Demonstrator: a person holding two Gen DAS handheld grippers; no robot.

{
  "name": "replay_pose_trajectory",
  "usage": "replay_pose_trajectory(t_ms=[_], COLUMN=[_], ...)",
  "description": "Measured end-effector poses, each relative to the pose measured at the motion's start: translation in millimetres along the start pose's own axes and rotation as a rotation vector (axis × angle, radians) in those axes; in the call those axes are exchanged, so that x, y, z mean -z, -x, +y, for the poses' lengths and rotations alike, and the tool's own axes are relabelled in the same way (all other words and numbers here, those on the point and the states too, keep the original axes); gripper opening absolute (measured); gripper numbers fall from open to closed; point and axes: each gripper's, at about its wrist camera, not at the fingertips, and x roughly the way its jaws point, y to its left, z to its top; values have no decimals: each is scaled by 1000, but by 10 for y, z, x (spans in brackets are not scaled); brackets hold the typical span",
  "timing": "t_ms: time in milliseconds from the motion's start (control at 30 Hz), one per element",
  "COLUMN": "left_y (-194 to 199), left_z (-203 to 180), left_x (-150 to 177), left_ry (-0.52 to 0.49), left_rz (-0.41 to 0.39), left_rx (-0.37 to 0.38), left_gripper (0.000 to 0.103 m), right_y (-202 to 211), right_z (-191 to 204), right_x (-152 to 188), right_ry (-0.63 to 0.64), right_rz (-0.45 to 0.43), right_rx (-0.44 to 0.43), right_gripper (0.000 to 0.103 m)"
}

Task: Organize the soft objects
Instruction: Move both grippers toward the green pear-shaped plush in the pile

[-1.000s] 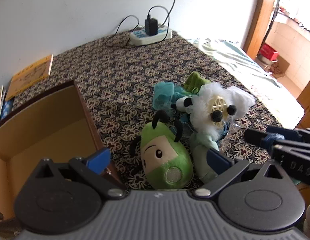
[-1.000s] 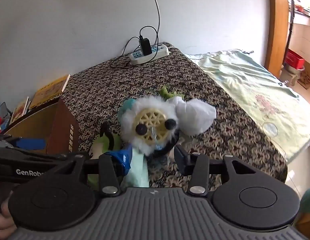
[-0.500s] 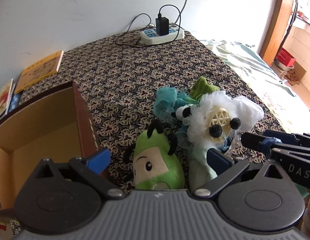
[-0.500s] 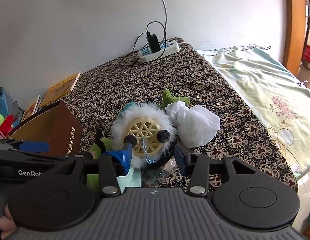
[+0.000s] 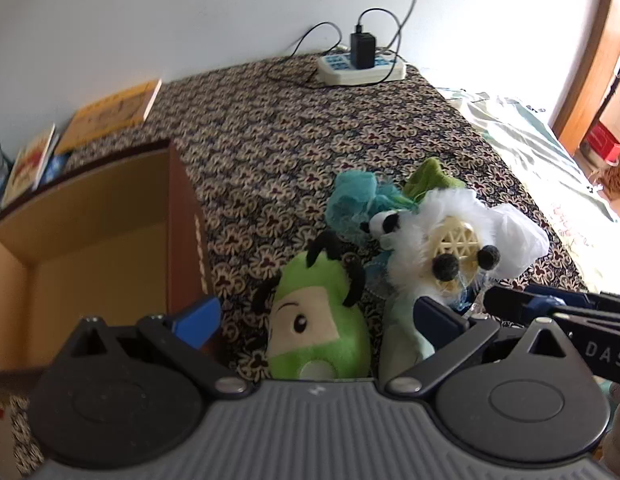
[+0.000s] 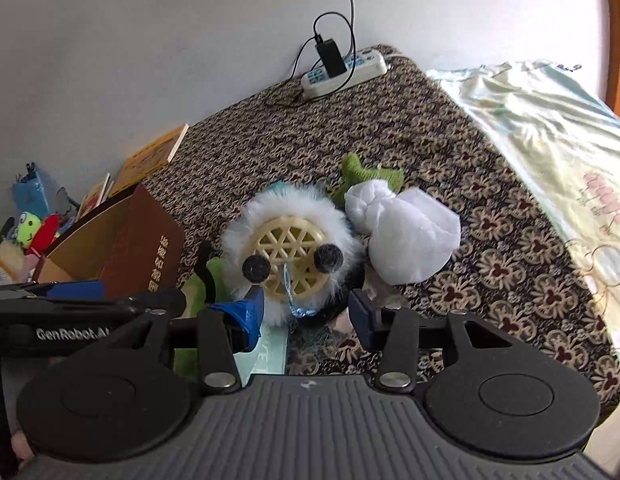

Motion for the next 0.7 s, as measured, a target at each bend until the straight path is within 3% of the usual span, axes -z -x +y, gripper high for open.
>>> replay_pose_trajectory(t_ms=[100,367,533,700], left_y=[-53,-137,-76,-14], left_z=[97,191,61,121], left_x=[47,208,251,282], left_ry=[25,94,21,55], left_rz=[56,172,160,127], left_rx=[15,149,219,339], left_gripper=[102,102,102,102], right_y=[20,69,-1,-30], right_z=[-20,-82,-152,-126], right_x=[15,55,60,50], right_ry=[3,-5,-68,-80], right_rz=[3,14,64,76], right_rx=[-23,-38,-87,-117], right_gripper=[30,30,30,31])
